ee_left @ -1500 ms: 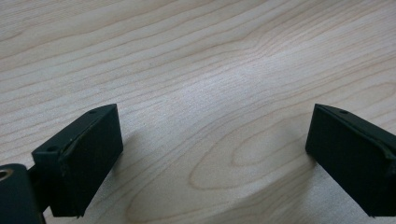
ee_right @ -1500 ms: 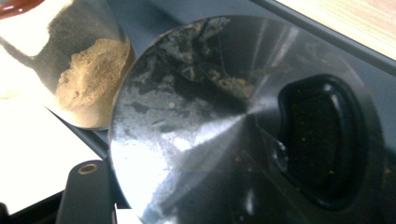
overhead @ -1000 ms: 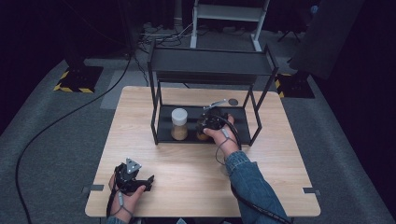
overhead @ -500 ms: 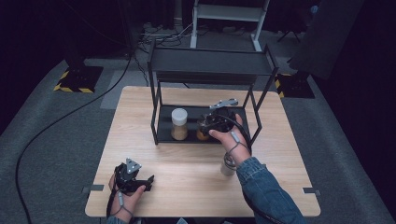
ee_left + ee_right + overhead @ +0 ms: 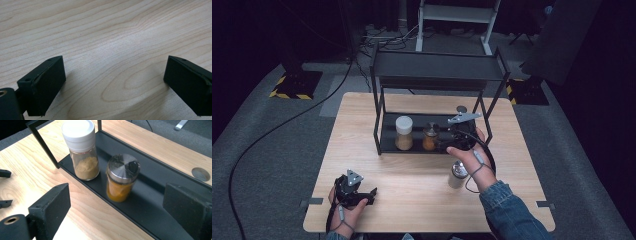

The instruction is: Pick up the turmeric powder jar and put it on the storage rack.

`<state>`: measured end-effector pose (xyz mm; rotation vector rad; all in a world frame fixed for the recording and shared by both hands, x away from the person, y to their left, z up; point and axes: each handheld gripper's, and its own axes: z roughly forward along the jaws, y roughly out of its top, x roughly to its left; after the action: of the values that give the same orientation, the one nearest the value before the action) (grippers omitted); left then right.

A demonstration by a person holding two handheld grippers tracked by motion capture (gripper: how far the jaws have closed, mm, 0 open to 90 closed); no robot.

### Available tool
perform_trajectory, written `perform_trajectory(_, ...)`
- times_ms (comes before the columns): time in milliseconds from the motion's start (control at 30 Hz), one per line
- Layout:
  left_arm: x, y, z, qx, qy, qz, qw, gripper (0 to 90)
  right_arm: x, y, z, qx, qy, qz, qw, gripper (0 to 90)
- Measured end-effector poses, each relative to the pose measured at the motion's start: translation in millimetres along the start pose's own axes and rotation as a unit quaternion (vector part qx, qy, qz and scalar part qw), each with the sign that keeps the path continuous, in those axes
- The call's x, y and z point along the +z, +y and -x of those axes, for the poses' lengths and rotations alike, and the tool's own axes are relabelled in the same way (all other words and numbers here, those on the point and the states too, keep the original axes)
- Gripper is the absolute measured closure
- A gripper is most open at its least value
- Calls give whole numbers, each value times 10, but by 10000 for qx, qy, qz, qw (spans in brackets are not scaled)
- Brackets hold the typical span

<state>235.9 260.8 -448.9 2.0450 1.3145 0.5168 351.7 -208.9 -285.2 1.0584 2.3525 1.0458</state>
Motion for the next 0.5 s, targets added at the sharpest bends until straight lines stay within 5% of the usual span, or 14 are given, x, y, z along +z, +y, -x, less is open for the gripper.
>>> perform_trajectory(500, 0, 1, 0, 0, 1, -1, 10000, 38, -375, -268, 10, -50, -43, 184, 9998, 78)
